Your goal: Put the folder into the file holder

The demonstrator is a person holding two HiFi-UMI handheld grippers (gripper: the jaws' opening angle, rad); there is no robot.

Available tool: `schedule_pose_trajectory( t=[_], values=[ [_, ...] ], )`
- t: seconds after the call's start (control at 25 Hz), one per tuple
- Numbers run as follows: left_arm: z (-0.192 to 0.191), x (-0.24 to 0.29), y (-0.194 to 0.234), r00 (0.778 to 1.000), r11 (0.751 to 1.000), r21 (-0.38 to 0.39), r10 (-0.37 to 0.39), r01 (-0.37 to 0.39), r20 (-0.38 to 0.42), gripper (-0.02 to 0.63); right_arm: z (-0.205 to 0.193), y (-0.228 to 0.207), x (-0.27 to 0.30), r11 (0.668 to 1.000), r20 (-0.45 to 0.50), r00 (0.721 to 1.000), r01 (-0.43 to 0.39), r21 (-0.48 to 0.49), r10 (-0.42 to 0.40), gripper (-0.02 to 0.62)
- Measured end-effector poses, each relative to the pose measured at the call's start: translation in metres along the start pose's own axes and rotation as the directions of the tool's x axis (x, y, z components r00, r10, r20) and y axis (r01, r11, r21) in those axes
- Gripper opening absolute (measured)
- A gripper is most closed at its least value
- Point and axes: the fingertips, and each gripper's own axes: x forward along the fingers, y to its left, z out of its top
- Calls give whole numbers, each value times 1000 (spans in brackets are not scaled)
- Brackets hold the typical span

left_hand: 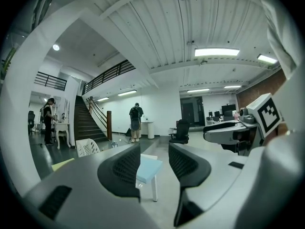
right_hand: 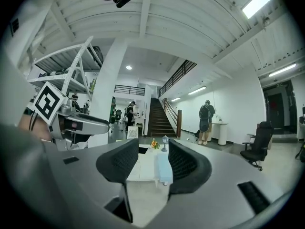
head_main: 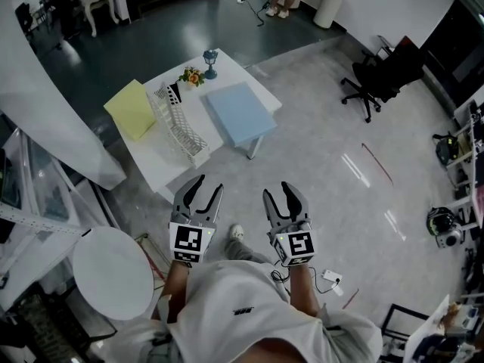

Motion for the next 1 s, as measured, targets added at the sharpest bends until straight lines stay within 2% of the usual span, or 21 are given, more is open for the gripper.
schedule_pose_trajectory(
  t=[0.64,1.0],
  values=[
    [29,134,11,999,999,-5,47,-47,-18,192,9,-112,89,999,-21,999,-44,4,44,195],
    [24,173,14,995,996,-13,84,-85,-49,187,-1,-149,119,998,-30,997,-67,18,68,195]
  ],
)
